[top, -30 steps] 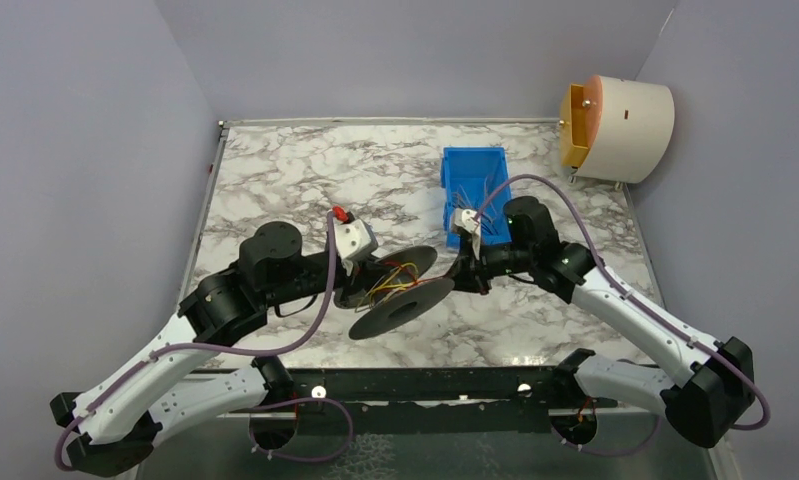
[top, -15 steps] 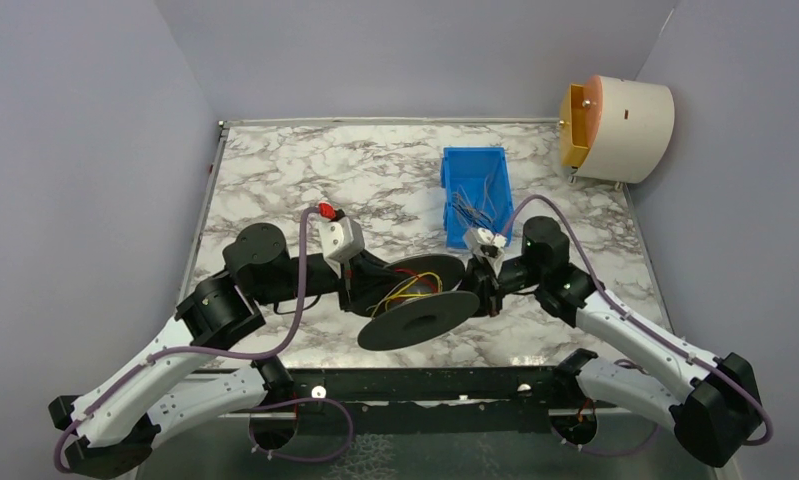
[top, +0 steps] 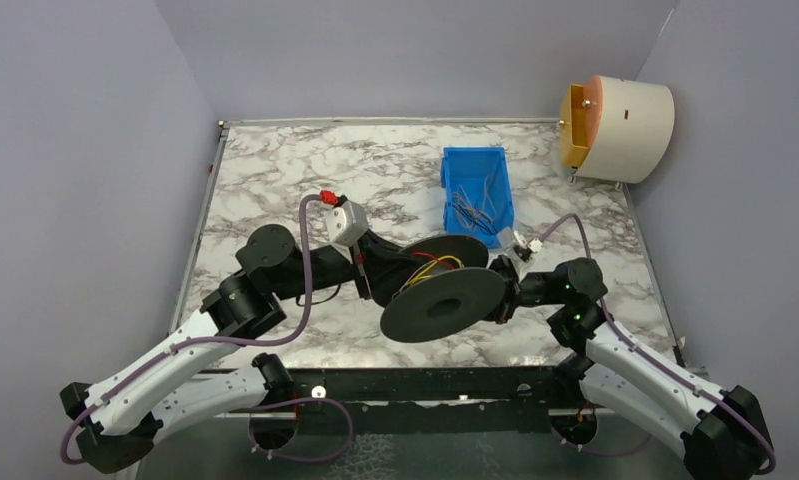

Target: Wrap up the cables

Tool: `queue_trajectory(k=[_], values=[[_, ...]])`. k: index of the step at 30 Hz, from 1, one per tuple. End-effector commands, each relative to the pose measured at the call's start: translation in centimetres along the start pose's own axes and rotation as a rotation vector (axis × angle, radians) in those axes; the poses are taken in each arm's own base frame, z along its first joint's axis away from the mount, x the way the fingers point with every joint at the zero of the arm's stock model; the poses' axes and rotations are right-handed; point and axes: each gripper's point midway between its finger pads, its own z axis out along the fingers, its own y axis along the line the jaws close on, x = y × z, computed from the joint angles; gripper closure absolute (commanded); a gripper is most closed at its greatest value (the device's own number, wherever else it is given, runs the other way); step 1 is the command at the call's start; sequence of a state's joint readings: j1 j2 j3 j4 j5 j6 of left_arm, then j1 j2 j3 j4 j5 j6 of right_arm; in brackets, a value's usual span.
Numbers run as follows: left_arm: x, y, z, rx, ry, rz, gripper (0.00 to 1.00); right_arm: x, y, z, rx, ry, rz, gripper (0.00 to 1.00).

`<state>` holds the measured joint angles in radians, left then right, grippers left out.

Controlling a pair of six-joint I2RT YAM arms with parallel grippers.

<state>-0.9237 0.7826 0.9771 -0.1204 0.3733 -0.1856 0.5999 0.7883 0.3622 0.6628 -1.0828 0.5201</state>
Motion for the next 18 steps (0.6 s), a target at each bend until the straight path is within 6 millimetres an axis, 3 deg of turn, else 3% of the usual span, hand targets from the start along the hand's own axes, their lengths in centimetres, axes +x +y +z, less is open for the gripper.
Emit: queue_trajectory(k=[1, 10, 18], values=[[-8.2, 0.4, -0.3, -0.054, -0.348, 0.027, 1.0, -3.0, 0.3, -0.3, 0.067, -0.194, 0.036, 0.99], [-9.4, 1.2, 0.2, -0.075, -0.454, -0.05, 1.0, -5.5, 0.4, -0.3, 0.084, -0.274, 0.028, 0.99], [-11.1, 0.8, 0.4, -0.046, -0.523, -0.092, 1.0, -6.1, 0.7, 0.3, 0.05, -0.265, 0.016, 0.99]])
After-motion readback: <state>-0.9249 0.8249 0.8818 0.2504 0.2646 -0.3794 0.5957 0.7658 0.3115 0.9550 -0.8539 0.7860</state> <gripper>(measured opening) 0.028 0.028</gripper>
